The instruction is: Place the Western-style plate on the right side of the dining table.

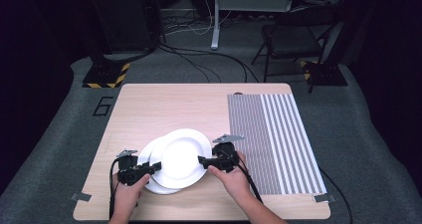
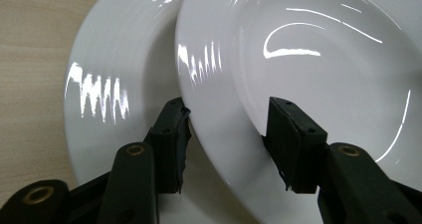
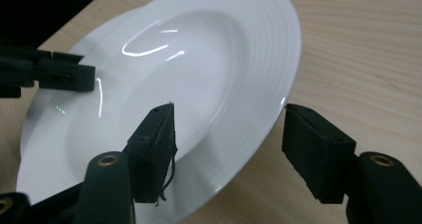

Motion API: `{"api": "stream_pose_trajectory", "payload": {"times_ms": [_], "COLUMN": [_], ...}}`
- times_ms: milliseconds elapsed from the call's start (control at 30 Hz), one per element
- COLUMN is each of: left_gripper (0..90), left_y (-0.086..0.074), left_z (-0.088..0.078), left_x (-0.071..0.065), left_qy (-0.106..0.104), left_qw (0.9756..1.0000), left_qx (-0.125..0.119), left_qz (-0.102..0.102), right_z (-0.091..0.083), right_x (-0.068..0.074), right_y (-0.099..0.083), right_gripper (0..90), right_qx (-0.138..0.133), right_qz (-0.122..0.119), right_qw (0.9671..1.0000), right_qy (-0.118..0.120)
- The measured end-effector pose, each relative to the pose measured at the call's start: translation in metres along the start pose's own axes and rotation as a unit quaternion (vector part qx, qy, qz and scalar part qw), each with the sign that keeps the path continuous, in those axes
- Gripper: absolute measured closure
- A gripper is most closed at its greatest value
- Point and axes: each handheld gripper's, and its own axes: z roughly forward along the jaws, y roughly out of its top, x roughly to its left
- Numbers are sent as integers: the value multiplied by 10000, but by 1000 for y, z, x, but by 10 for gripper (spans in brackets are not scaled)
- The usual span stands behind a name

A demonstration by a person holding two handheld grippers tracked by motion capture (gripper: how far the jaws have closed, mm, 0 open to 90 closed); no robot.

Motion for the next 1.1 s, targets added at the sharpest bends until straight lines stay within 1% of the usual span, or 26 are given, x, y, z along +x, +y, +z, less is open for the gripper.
{"api": "stream_pose_trajectory", "payload": {"times_ms": [33, 67, 100, 133, 233, 267, 300, 333, 433, 467, 533, 567, 667, 700, 833, 867, 900, 933, 967, 1000, 1067, 1100], "left_gripper": [522, 524, 524, 523, 526, 526, 526, 526, 526, 527, 527, 527, 527, 528, 526, 526, 526, 525, 526, 526, 527, 527], "left_y": [-1, -1, -1, -2, -2, -2, -2, -3, -3, -4, -4, -4, -5, -5, -6, -6, -6, -7, -7, -7, -7, -7], "left_z": [-1, -2, -2, -2, -3, -3, -3, -4, -5, -6, -6, -7, -8, -10, -11, -12, -12, -13, -13, -15, -16, -17], "left_x": [0, 0, 0, 0, -1, -2, -2, -2, -3, -3, -4, -4, -5, -6, -8, -10, -10, -12, -12, -13, -14, -14], "left_qy": [0, -2, -2, 3, -5, 14, 14, 28, 40, 15, 10, 0, 17, 72, 91, 123, 123, 143, 143, 181, 184, 175], "left_qw": [10000, 10000, 10000, 10000, 10000, 10000, 10000, 10000, 9999, 9999, 9999, 9999, 9999, 9999, 9999, 9998, 9998, 9997, 9997, 9997, 9996, 9996], "left_qx": [-14, -18, -18, -25, -45, -64, -64, -71, -99, -94, -94, -77, -109, -91, -102, -127, -127, -155, -155, -164, -193, -219], "left_qz": [-27, -41, -41, -41, -64, -72, -72, -57, -84, -76, -90, -103, -110, -94, -102, -88, -88, -81, -81, -48, -58, -5], "right_z": [-1, -5, -6, -7, -6, -3, -3, -2, -3, -4, -3, -2, 0, 1, 3, 5, 5, 7, 7, 8, 8, 8], "right_x": [2, 6, 8, 10, 13, 15, 15, 16, 17, 18, 18, 19, 21, 22, 21, 22, 22, 23, 23, 24, 23, 23], "right_y": [0, -2, -2, -3, -4, -6, -6, -6, -6, -6, -6, -7, -7, -8, -8, -9, -9, -10, -10, -10, -10, -10], "right_gripper": [355, 371, 383, 374, 384, 395, 395, 395, 404, 404, 404, 408, 400, 394, 396, 395, 395, 394, 394, 393, 392, 392], "right_qx": [43, -8, -17, -15, 18, 61, 61, 62, 3, -10, -10, -27, -30, -7, 37, 104, 104, 117, 117, 112, 135, 135], "right_qz": [-43, -98, -90, -132, -152, -168, -168, -182, -165, -158, -179, -150, -144, -73, -65, -43, -43, -148, -148, -203, -187, -187], "right_qw": [9999, 9997, 9996, 9995, 9993, 9991, 9991, 9989, 9987, 9989, 9989, 9987, 9985, 9986, 9989, 9989, 9989, 9983, 9983, 9979, 9980, 9980], "right_qy": [-83, -215, -258, -294, -331, -386, -386, -434, -475, -434, -430, -483, -527, -528, -468, -456, -456, -557, -557, -603, -588, -588]}}
